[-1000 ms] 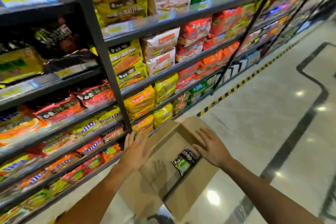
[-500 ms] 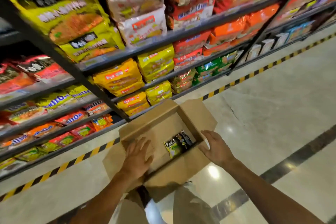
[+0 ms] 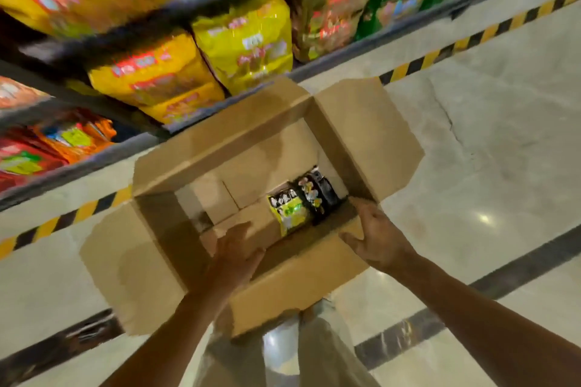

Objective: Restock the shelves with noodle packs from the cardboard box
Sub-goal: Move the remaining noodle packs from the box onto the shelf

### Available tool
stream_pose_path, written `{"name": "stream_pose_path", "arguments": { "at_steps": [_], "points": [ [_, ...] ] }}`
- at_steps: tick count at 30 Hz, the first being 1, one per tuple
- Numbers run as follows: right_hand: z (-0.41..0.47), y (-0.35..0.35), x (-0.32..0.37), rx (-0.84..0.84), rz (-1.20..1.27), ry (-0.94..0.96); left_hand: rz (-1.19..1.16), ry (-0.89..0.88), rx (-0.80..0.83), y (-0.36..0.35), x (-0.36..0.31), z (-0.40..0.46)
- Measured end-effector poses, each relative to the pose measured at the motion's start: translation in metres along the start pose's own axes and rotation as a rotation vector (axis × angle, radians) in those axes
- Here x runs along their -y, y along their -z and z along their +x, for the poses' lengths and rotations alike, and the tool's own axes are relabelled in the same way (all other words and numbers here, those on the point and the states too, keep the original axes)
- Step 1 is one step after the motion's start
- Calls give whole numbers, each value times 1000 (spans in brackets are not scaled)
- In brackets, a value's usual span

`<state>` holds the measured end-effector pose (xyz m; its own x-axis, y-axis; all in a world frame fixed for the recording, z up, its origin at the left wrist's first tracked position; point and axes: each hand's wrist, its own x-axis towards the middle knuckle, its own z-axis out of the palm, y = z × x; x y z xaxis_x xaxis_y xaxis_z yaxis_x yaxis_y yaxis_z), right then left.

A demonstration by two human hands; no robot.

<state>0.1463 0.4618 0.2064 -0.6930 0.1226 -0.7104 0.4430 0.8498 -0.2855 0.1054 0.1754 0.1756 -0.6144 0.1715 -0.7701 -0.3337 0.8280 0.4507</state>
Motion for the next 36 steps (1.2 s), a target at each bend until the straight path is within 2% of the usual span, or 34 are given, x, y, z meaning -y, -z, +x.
{"name": "stream_pose_path", "arguments": {
  "at_steps": [3, 6, 9, 16, 20, 24, 29, 36],
  "points": [
    [66, -50, -15, 39, -19, -8, -132, 49, 1, -37, 39, 64],
    [127, -94, -27, 132, -136, -16, -158, 89, 27, -70, 74, 109],
    [175, -131, -37, 238, -275, -128, -160, 109, 75, -97, 103, 132],
    [243, -199, -49, 240, -150, -335, -277, 75, 55, -122, 138, 147],
    [256, -220, -48, 195, -195, -392, -330, 93, 33, -129, 144, 161],
    [264, -221, -53, 193, -253, -406, -311, 73, 58, -137, 145, 173],
    [251, -181, -71, 115, -39, -254, -243, 101, 99, -137, 132, 173],
    [218, -130, -88, 92, 93, -86, -221, 153, 106, -147, 97, 186]
  ]
}}
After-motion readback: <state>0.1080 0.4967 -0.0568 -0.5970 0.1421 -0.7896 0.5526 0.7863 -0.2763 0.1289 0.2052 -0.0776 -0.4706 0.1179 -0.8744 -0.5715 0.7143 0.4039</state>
